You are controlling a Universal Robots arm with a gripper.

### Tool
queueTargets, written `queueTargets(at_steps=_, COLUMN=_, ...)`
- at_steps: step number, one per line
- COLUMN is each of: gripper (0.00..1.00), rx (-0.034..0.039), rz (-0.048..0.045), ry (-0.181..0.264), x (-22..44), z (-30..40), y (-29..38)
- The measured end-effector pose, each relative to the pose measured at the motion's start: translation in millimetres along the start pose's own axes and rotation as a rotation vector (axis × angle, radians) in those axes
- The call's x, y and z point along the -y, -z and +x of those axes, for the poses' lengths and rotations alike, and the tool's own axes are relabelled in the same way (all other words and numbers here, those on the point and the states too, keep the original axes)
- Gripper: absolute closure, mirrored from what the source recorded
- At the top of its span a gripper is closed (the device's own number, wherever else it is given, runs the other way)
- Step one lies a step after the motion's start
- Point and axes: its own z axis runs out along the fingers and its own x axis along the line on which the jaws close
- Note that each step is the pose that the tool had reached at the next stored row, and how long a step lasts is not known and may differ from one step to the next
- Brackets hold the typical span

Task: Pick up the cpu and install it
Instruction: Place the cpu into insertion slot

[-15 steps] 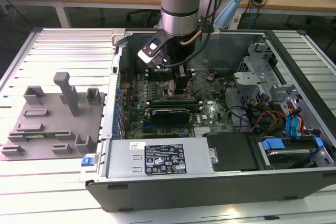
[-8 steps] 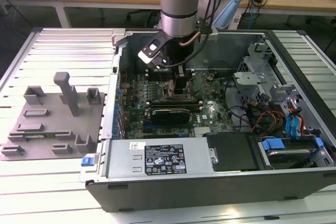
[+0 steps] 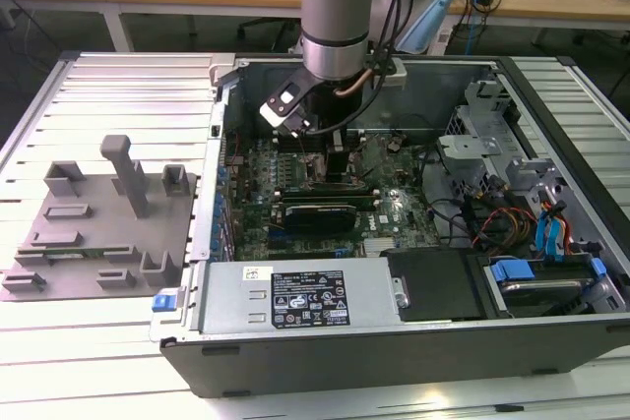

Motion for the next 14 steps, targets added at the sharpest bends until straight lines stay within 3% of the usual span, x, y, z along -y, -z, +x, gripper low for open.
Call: queueTargets(at_steps=14, gripper=0.45, rx=-0.0004, rz=-0.0002, ry=0.005, x=0.7, z=12.8, y=-13.3)
